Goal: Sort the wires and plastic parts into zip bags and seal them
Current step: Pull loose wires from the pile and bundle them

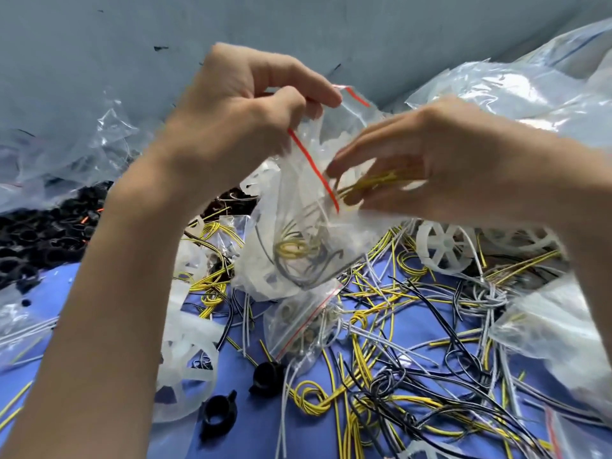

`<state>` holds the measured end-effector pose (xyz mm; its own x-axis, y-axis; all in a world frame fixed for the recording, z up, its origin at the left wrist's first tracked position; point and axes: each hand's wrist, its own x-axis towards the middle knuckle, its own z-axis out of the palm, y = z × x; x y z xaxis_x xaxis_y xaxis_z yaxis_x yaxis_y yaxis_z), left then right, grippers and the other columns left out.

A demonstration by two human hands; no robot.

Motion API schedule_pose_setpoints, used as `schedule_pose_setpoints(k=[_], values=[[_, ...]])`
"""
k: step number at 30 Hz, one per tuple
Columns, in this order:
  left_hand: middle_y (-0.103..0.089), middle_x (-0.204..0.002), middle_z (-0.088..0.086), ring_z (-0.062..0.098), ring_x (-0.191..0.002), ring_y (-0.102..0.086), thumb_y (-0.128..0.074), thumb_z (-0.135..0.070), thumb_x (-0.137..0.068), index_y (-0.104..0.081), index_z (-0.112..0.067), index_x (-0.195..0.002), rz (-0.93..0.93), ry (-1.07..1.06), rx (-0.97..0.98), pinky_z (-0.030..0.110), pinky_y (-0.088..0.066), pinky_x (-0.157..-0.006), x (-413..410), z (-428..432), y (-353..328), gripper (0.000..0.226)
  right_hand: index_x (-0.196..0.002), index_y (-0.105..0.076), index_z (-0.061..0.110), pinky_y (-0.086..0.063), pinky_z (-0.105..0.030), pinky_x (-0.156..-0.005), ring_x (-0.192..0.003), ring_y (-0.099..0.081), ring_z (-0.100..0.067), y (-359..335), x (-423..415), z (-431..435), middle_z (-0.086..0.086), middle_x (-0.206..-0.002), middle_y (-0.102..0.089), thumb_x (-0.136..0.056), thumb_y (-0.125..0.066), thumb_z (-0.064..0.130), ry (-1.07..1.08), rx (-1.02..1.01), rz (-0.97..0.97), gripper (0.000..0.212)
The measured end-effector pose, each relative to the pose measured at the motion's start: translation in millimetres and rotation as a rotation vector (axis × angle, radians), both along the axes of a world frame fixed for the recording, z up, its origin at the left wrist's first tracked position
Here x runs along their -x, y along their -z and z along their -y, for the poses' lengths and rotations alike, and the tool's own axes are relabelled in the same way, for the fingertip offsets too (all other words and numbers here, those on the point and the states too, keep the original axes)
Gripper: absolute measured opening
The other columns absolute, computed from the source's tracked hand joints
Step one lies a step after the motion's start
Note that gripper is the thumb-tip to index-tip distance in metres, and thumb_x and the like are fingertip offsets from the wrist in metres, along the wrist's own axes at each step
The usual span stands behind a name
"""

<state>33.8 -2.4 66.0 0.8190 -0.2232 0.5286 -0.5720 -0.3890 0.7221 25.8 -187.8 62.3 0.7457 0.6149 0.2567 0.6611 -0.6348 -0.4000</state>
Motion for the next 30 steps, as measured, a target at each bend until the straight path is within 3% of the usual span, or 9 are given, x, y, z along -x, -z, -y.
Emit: schedule_pose_setpoints(k=[2, 7, 10, 13, 17, 20, 22, 25, 30], values=[[-0.063, -0.072, -0.006, 0.0, -0.052, -0.049, -0.043, -0.004, -0.073, -0.071, -0.025, -0.08, -0.002, -0.023, 0.028, 0.01, -0.035, -0.047, -2, -5, -1, 0.036, -0.095, -0.067, 0.042, -0.05, -0.01, -0.067, -0.066, -0.066, 0.004, -1, -4, 5, 0.018, -0.08, -0.068, -0.072, -0.073, 0.028, 0.087, -0.096, 0.115, 0.027], [-0.064, -0.072, -0.006, 0.001, -0.052, -0.047, -0.042, -0.005, -0.071, -0.071, -0.023, -0.08, -0.019, -0.028, 0.061, 0.012, -0.035, -0.046, -2, -6, -1, 0.035, -0.078, -0.073, 0.026, -0.043, -0.011, -0.065, -0.07, -0.057, 0.007, 2, -7, 2, 0.019, -0.06, -0.059, -0.075, -0.075, 0.021, 0.299, -0.125, 0.342, 0.006], [-0.063, -0.07, -0.007, 0.001, -0.051, -0.047, -0.043, -0.007, -0.07, -0.071, -0.023, -0.079, -0.018, -0.008, 0.061, 0.013, -0.035, -0.047, 0, 0, -1, 0.034, -0.074, -0.075, 0.025, -0.043, -0.013, -0.066, -0.078, -0.059, -0.001, 6, -5, -7, 0.017, -0.06, -0.062, -0.072, -0.076, 0.02, 0.264, -0.188, 0.33, 0.006], [-0.061, -0.067, -0.007, 0.002, -0.053, -0.049, -0.043, -0.006, -0.069, -0.071, -0.022, -0.078, -0.029, 0.044, 0.045, 0.013, -0.037, -0.05, 3, 9, -1, 0.033, -0.071, -0.073, 0.025, -0.044, -0.014, -0.058, -0.065, -0.06, -0.006, 12, -3, -17, 0.01, -0.057, -0.064, -0.075, -0.072, 0.021, 0.117, -0.212, 0.235, 0.005], [-0.061, -0.069, -0.006, 0.003, -0.057, -0.05, -0.043, -0.005, -0.072, -0.07, -0.021, -0.08, -0.05, 0.063, 0.049, 0.014, -0.039, -0.052, 4, 13, 0, 0.033, -0.085, -0.075, 0.02, -0.053, -0.044, -0.07, -0.063, -0.046, -0.007, 15, -3, -13, -0.016, -0.076, -0.068, -0.081, -0.065, 0.025, -0.104, -0.011, -0.024, 0.012], [-0.06, -0.068, -0.007, 0.005, -0.056, -0.048, -0.043, -0.005, -0.071, -0.071, -0.02, -0.08, -0.08, 0.051, 0.092, 0.016, -0.039, -0.051, 3, 11, 0, 0.033, -0.092, -0.075, 0.03, -0.054, -0.041, -0.072, -0.078, -0.045, 0.003, 12, -3, -7, -0.012, -0.08, -0.069, -0.085, -0.059, 0.034, -0.127, 0.058, -0.07, 0.018], [-0.061, -0.067, -0.007, 0.007, -0.055, -0.048, -0.043, -0.006, -0.067, -0.072, -0.02, -0.08, -0.095, 0.05, 0.123, 0.017, -0.038, -0.05, 2, 10, -2, 0.035, -0.085, -0.074, 0.021, -0.051, -0.036, -0.069, -0.077, -0.055, 0.005, 13, -2, -10, -0.011, -0.079, -0.066, -0.088, -0.056, 0.036, -0.127, 0.108, -0.014, 0.024], [-0.061, -0.066, -0.007, 0.009, -0.055, -0.047, -0.043, -0.006, -0.065, -0.073, -0.021, -0.079, -0.104, 0.065, 0.123, 0.017, -0.038, -0.05, 4, 12, -3, 0.036, -0.07, -0.064, 0.003, -0.044, -0.039, -0.068, -0.069, -0.053, -0.029, 21, -3, -20, -0.014, -0.075, -0.06, -0.085, -0.057, 0.022, -0.087, 0.237, 0.146, 0.025], [-0.06, -0.068, -0.005, 0.009, -0.054, -0.047, -0.046, 0.001, -0.071, -0.071, -0.019, -0.081, -0.098, 0.088, 0.078, 0.017, -0.04, -0.049, 6, 17, -2, 0.034, -0.059, -0.05, 0.009, -0.041, -0.041, -0.052, -0.06, -0.038, -0.035, 30, -4, -28, -0.015, -0.055, -0.041, -0.077, -0.061, 0.015, 0.036, 0.306, 0.27, 0.022]])
